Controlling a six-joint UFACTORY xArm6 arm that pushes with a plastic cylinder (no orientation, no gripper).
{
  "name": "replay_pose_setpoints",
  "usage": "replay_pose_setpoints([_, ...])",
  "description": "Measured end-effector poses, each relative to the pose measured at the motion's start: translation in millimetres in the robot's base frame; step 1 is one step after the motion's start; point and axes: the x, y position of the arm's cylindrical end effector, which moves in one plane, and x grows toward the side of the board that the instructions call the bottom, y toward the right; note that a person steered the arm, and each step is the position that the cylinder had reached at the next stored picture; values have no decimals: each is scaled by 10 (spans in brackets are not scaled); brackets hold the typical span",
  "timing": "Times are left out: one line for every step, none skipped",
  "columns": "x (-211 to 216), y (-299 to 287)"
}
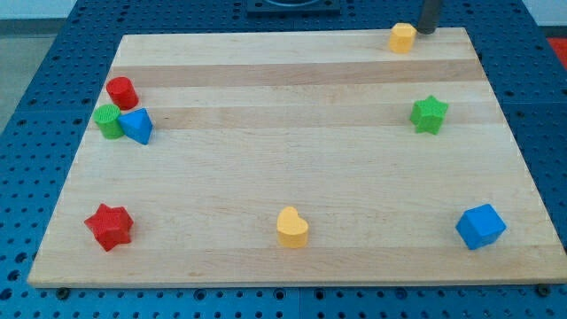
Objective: Move the hexagon diagonally bottom right to the red circle
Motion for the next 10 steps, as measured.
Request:
replay_pose_setpoints([13,124])
replay_pose_setpoints([13,45])
replay_pose_setpoints([60,-210])
replay_pose_setpoints([253,-436])
replay_pose_setpoints([385,-768])
replay_pose_setpoints([563,-1026])
replay_pose_setpoints([806,-1032])
replay_pose_setpoints([986,-1148])
replay_pose_setpoints([1322,-1269])
replay_pose_setpoints([1673,-1400])
